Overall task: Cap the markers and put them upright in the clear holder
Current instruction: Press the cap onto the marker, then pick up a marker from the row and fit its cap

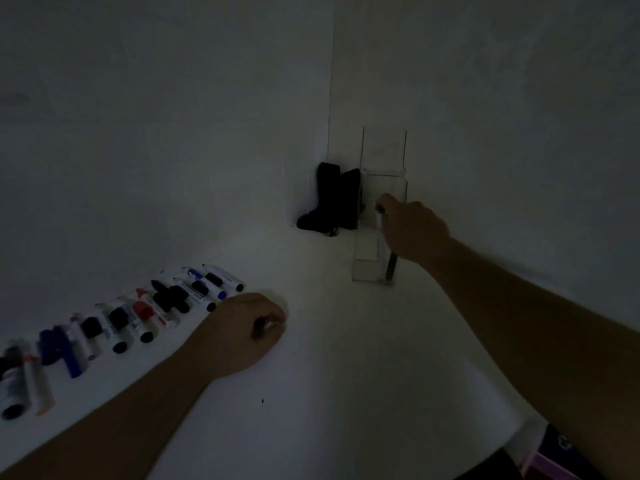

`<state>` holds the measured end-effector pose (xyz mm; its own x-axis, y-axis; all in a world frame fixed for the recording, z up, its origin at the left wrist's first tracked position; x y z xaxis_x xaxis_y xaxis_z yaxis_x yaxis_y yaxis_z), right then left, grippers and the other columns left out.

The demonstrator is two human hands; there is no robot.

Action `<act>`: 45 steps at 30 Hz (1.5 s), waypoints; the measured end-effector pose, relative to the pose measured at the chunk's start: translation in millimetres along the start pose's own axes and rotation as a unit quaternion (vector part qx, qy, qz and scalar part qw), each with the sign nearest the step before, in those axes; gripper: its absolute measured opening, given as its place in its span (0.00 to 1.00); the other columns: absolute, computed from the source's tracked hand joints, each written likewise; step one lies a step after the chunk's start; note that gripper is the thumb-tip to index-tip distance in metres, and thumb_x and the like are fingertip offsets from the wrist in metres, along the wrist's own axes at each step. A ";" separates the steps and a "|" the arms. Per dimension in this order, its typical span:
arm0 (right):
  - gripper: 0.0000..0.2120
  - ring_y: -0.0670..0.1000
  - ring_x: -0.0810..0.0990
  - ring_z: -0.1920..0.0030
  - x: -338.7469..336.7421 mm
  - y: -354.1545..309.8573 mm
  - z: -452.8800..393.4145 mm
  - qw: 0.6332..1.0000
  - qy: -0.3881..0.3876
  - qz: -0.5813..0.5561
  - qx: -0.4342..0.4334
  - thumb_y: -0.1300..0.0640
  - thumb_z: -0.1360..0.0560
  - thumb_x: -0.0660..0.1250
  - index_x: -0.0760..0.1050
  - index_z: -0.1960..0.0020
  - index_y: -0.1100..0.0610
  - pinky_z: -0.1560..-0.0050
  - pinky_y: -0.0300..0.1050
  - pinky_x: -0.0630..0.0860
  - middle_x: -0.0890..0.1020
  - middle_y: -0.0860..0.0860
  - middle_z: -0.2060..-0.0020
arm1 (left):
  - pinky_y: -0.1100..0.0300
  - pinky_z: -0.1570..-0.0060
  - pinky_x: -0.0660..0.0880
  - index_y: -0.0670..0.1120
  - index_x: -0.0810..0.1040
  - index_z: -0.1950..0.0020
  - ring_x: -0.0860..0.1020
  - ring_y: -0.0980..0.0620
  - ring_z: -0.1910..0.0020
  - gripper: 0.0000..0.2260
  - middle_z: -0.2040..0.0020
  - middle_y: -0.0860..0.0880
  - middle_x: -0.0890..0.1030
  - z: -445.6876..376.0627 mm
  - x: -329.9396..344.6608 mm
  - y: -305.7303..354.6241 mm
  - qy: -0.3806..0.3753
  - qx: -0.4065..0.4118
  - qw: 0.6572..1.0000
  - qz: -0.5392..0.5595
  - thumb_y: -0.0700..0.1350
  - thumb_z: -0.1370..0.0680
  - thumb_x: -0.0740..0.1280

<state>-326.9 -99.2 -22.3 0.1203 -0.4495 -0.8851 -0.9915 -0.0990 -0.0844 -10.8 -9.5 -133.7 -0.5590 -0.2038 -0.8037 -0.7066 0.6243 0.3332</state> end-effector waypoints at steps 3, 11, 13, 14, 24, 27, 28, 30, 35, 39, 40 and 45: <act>0.16 0.62 0.80 0.51 -2.3 0.5 1.5 0.999 0.033 -0.020 -0.008 0.59 0.21 0.59 0.70 0.34 0.54 0.55 0.50 0.75 0.80 0.60 0.47 | 0.75 0.60 0.66 0.56 0.82 0.50 0.73 0.65 0.63 0.04 0.60 0.62 0.75 2.3 2.6 -0.1 -0.006 -0.003 0.999 -0.052 0.51 0.23 0.67; 0.15 0.56 0.78 0.51 32.8 -79.9 44.9 0.963 0.107 -0.187 -0.164 0.64 0.25 0.60 0.78 0.44 0.52 0.47 0.52 0.76 0.77 0.54 0.48 | 0.60 0.58 0.75 0.60 0.80 0.49 0.75 0.61 0.63 0.14 0.60 0.57 0.79 8.0 -33.4 -20.4 -0.103 -0.012 0.987 -0.121 0.61 0.23 0.57; 0.15 0.54 0.77 0.51 63.1 -114.6 54.6 0.945 -0.001 -0.235 -0.229 0.67 0.25 0.62 0.80 0.44 0.54 0.47 0.48 0.75 0.78 0.55 0.49 | 0.58 0.58 0.76 0.59 0.80 0.46 0.76 0.58 0.62 0.13 0.59 0.56 0.79 25.4 -30.9 -21.1 -0.055 -0.019 0.991 -0.124 0.59 0.21 0.58; 0.16 0.52 0.77 0.50 75.1 -131.0 57.0 0.936 -0.044 -0.247 -0.247 0.66 0.25 0.63 0.80 0.42 0.54 0.46 0.47 0.74 0.77 0.55 0.47 | 0.59 0.58 0.76 0.58 0.80 0.45 0.76 0.58 0.62 0.12 0.59 0.56 0.79 31.6 -28.7 -20.9 -0.040 -0.020 0.992 -0.115 0.57 0.20 0.59; 0.16 0.60 0.80 0.55 118.7 -205.5 39.4 0.942 -0.112 -0.166 -0.270 0.53 0.27 0.61 0.81 0.43 0.55 0.55 0.52 0.78 0.82 0.58 0.55 | 0.72 0.60 0.68 0.54 0.83 0.46 0.74 0.62 0.62 0.08 0.60 0.56 0.81 33.2 -28.0 -25.9 -0.004 -0.004 0.998 -0.058 0.51 0.21 0.66; 0.13 0.56 0.78 0.61 104.7 -184.0 38.2 0.957 -0.080 -0.102 -0.260 0.49 0.21 0.61 0.78 0.46 0.56 0.65 0.45 0.69 0.76 0.53 0.63 | 0.71 0.61 0.67 0.54 0.83 0.46 0.73 0.62 0.64 0.08 0.62 0.56 0.80 31.9 -29.3 -24.2 0.000 -0.003 0.998 -0.066 0.51 0.21 0.66; 0.11 0.55 0.77 0.59 102.5 -175.0 38.0 0.961 -0.098 -0.088 -0.243 0.47 0.21 0.61 0.75 0.49 0.55 0.64 0.45 0.67 0.73 0.51 0.62 | 0.69 0.61 0.69 0.55 0.83 0.46 0.74 0.61 0.64 0.08 0.62 0.56 0.80 31.4 -29.8 -23.5 -0.002 -0.005 0.998 -0.068 0.51 0.21 0.66; 0.10 0.53 0.76 0.58 101.1 -160.7 42.7 0.960 -0.146 -0.109 -0.211 0.49 0.21 0.63 0.67 0.46 0.54 0.65 0.45 0.66 0.73 0.50 0.58 | 0.65 0.61 0.73 0.54 0.84 0.47 0.76 0.60 0.63 0.08 0.61 0.56 0.81 31.1 -30.0 -22.8 -0.010 -0.016 0.998 -0.058 0.50 0.22 0.66; 0.30 0.58 0.76 0.48 108.9 -138.2 61.9 0.967 -0.140 -0.129 -0.169 0.55 0.19 0.60 0.50 0.21 0.50 0.48 0.54 0.77 0.75 0.58 0.44 | 0.69 0.56 0.76 0.53 0.86 0.51 0.80 0.61 0.60 0.07 0.58 0.59 0.83 19.8 -46.5 -25.6 0.022 -0.090 0.995 -0.021 0.43 0.24 0.70; 0.36 0.53 0.69 0.57 111.8 -135.8 55.9 0.956 -0.086 -0.173 -0.218 0.66 0.25 0.59 0.53 0.21 0.46 0.56 0.51 0.73 0.72 0.53 0.51 | 0.70 0.55 0.73 0.57 0.84 0.49 0.79 0.61 0.60 0.06 0.55 0.58 0.82 -20.6 -75.9 -41.2 -0.007 -0.147 0.983 -0.115 0.48 0.23 0.68; 0.35 0.53 0.68 0.58 114.2 -135.4 55.8 0.951 -0.062 -0.202 -0.224 0.67 0.26 0.59 0.58 0.23 0.47 0.59 0.52 0.72 0.71 0.53 0.54 | 0.65 0.53 0.75 0.57 0.83 0.47 0.80 0.58 0.57 0.07 0.54 0.57 0.82 -33.6 -80.9 -48.7 -0.026 -0.170 0.976 -0.131 0.50 0.23 0.67; 0.13 0.55 0.75 0.55 106.8 -129.0 58.0 0.939 -0.050 -0.320 -0.117 0.67 0.22 0.61 0.71 0.40 0.59 0.56 0.47 0.70 0.77 0.55 0.52 | 0.51 0.39 0.70 0.61 0.72 0.34 0.69 0.45 0.37 0.22 0.38 0.52 0.77 -80.9 -70.9 -93.5 -0.228 -0.282 0.893 -0.267 0.64 0.27 0.64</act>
<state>-189.0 -82.9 -132.6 0.6711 -0.1462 -0.7268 -0.6776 -0.5188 -0.5213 59.8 -114.4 -68.0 0.0668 0.0493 -0.9965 -0.9975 0.0249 -0.0656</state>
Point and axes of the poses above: each hand's wrist, its own z-axis away from the middle knuckle, its own x-axis out of the palm, y = z × x, the point moved 1 cm from there along -z, towards the middle knuckle
